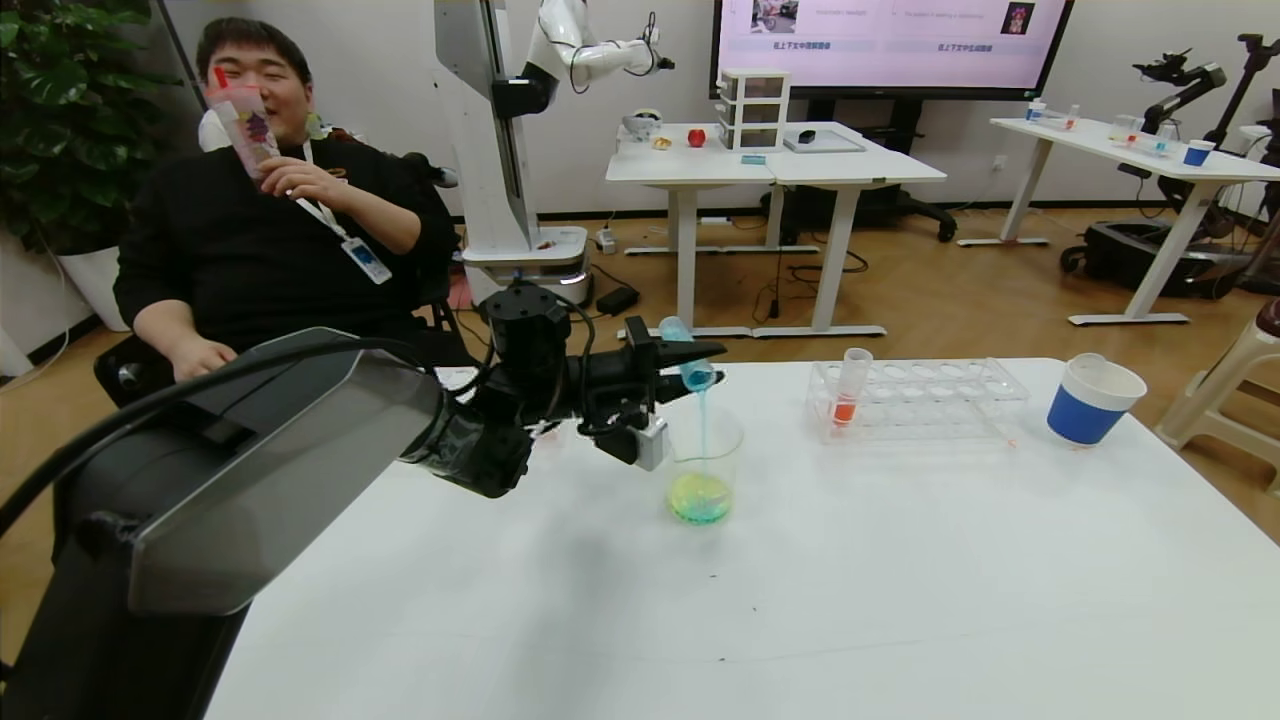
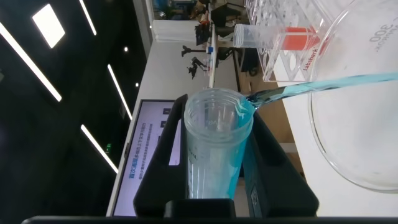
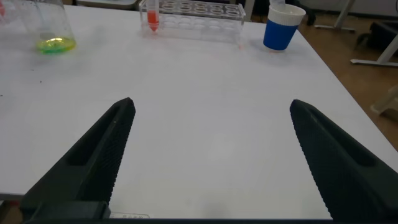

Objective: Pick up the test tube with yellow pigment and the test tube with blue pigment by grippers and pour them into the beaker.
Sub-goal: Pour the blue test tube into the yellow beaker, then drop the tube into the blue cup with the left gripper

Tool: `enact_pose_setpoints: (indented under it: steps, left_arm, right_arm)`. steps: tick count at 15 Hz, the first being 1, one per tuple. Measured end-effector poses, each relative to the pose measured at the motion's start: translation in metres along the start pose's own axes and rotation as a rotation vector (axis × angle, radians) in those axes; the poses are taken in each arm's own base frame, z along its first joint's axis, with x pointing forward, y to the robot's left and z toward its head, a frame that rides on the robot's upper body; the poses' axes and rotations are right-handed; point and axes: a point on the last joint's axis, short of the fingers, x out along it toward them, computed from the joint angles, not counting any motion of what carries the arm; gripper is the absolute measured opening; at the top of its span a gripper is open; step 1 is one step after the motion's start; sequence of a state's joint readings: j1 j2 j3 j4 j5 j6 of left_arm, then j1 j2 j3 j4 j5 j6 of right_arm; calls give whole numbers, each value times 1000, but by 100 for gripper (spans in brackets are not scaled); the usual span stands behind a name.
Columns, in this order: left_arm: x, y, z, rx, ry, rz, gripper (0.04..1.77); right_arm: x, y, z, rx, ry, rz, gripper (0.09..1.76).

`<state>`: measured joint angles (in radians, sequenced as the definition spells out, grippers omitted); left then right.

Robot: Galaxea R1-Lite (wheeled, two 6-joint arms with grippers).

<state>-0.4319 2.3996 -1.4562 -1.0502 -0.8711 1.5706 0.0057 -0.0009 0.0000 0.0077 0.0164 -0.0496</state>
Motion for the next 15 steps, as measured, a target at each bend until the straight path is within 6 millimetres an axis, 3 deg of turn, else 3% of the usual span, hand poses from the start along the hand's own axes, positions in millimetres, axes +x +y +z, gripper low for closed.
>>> enact_pose_setpoints:
  steps: [9,15]
  left_arm:
    - [2,5,5,153,-6,51,50]
    - [-3,-6,12,204,0,56,50]
  right_arm:
    - [0,0,0,0,0,0,174]
    - [0,0,0,0,0,0,174]
